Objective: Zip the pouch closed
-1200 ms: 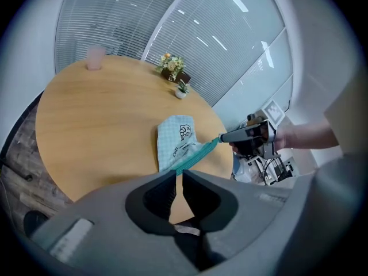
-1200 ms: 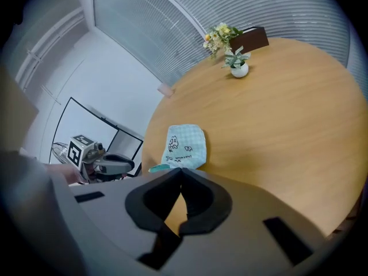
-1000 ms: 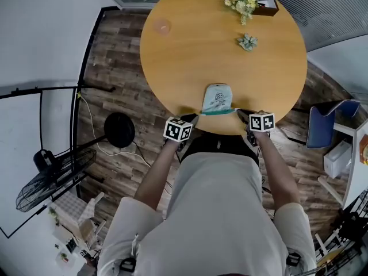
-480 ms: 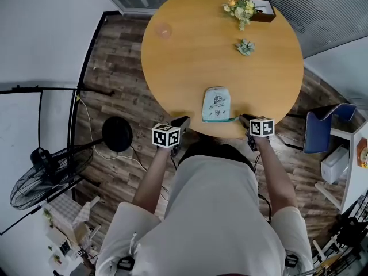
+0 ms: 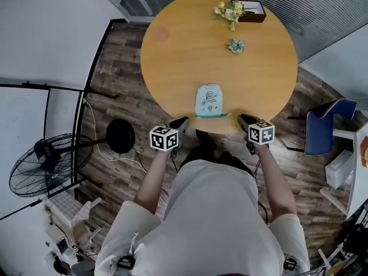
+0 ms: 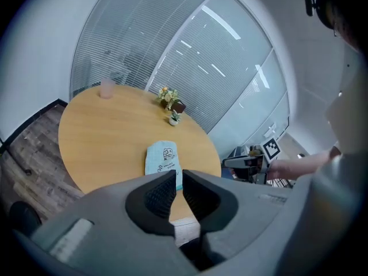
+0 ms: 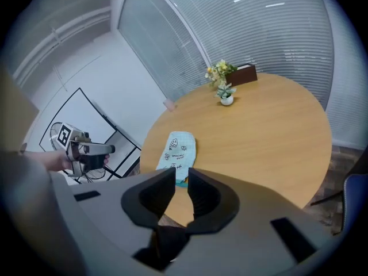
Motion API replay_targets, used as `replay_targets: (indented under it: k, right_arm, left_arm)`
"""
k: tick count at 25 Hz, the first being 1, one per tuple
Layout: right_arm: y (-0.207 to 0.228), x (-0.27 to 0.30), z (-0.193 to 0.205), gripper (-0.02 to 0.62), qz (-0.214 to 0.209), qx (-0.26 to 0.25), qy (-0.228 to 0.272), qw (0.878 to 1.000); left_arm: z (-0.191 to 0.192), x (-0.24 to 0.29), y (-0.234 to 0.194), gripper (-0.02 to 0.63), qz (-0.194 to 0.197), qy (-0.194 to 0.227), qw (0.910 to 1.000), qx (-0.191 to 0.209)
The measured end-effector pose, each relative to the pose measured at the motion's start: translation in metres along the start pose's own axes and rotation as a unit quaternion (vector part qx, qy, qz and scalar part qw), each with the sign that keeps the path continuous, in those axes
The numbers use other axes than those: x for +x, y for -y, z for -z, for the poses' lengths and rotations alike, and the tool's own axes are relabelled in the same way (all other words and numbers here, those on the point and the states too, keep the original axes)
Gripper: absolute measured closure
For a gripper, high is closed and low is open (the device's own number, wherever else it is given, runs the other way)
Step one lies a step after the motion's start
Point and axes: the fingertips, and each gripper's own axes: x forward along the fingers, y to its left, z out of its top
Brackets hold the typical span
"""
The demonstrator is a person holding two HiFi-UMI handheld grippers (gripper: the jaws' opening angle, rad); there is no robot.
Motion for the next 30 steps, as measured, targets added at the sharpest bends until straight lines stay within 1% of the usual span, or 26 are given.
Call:
replay_targets:
  k: [6, 12, 17, 21, 24, 27, 30]
  right_arm:
    - [-0.029, -0.059, 0.007, 0.532, -0.027, -0.063, 0.034, 0.997]
    - [-0.049, -0.105, 0.022, 0.532, -0.05, -0.114, 0.057, 0.991]
    - [-0.071, -0.135, 0.032, 0.532, -0.059, -0.135, 0.072, 0.986]
    - [-0.091, -0.154, 0.033, 0.532, -0.06, -0.161, 0.08, 0.982]
    - [-0.102, -0.164, 0.036, 0.532, -0.055, -0.168, 0.084, 0.981]
    - [-0.116, -0.182, 0.046, 0.532, -0.049, -0.174, 0.085, 0.98]
    - [-0.141, -0.205, 0.044, 0.532, -0.047, -0.193, 0.094, 0.976]
  left_arm:
    - [0.027, -0.017, 0.067, 0.583, -0.019, 0.034, 0.9992, 0.006]
    - [0.059, -0.045, 0.115, 0.583, -0.044, 0.069, 0.9965, 0.02]
    - [0.069, -0.08, 0.144, 0.583, -0.059, 0.101, 0.9926, 0.033]
    - [0.068, -0.104, 0.163, 0.583, -0.068, 0.119, 0.9896, 0.045]
    - [0.072, -0.121, 0.174, 0.583, -0.072, 0.118, 0.9886, 0.061]
    - [0.076, -0.145, 0.188, 0.583, -0.076, 0.13, 0.9857, 0.075]
    - [0.074, -0.172, 0.197, 0.584, -0.081, 0.135, 0.9818, 0.107]
